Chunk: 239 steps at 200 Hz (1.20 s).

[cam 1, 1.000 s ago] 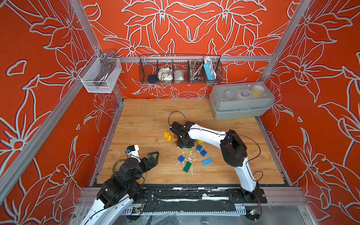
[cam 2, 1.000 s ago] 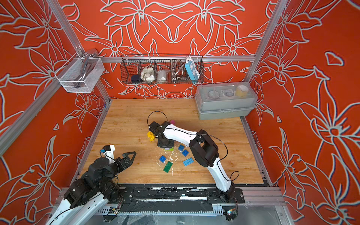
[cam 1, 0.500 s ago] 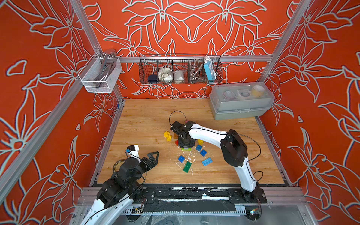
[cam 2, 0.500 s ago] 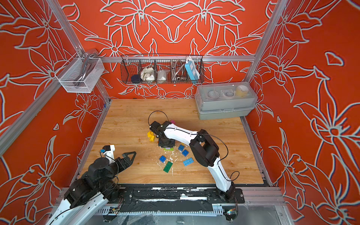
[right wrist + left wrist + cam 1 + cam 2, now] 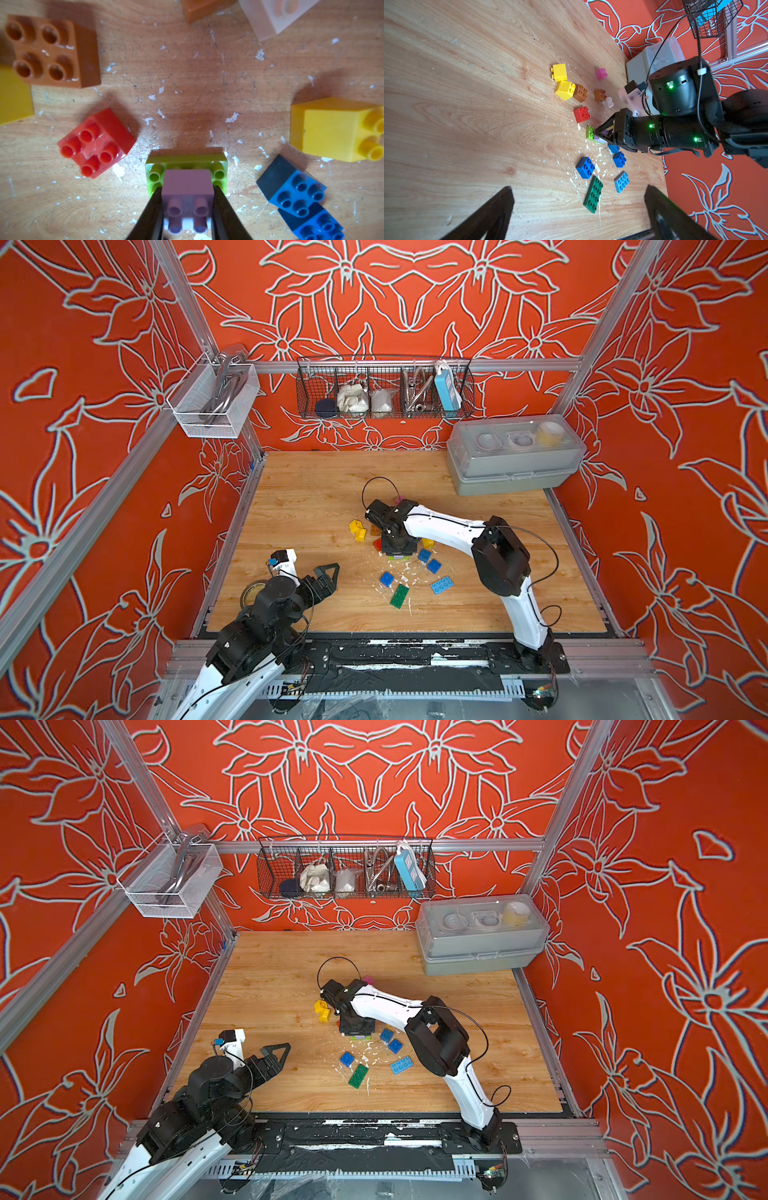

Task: Assemble the number 1 with lego
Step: Assemble the lego brick with the lego brick.

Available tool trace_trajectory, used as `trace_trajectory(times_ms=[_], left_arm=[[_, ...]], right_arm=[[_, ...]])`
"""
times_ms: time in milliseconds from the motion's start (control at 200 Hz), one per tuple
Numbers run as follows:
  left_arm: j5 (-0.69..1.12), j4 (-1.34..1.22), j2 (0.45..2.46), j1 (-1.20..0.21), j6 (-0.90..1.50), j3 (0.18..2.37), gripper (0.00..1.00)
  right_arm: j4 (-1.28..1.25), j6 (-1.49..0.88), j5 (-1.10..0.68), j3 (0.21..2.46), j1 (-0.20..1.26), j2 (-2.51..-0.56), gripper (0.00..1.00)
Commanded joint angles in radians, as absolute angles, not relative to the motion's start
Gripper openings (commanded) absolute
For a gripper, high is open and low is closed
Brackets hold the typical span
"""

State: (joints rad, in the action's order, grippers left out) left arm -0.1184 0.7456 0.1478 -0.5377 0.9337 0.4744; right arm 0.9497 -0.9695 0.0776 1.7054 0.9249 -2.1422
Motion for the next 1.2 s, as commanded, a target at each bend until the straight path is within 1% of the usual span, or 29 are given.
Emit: trace_trajectory(times_ms=[0, 365, 490, 876, 961, 1046, 1191], left_arm=[[-0.132, 0.729, 0.144, -0.534, 0.933, 0.462, 0.98], [-0.132, 0.726, 0.145, -0.534, 0.932, 0.46, 0.98], [-0.132, 0.724, 0.147, -0.534, 0.933, 0.46, 0.98], [-0.133, 0.722, 0.149, -0.534, 0.932, 0.46, 0.98], [-0.133, 0.721, 0.149, -0.535, 0.932, 0.46, 0.98], [-0.133, 0.721, 0.149, -0.534, 0.931, 0.459, 0.98], [-0.133, 0.725, 0.143, -0.534, 0.933, 0.459, 0.98]], right_arm=[[0.981, -0.935, 0.113, 1.709, 0.904, -2.193, 0.14], [0.965, -0.851, 0.062, 1.719, 0.897, -2.267, 0.13], [0.998, -0.835, 0.061, 1.749, 0.896, -2.291, 0.14], [1.033, -0.84, 0.029, 1.774, 0.891, -2.294, 0.19], [1.039, -0.845, 0.022, 1.779, 0.891, -2.279, 0.22], [1.046, -0.85, 0.018, 1.789, 0.892, -2.266, 0.31], [1.056, -0.852, 0.022, 1.81, 0.892, -2.242, 0.41]])
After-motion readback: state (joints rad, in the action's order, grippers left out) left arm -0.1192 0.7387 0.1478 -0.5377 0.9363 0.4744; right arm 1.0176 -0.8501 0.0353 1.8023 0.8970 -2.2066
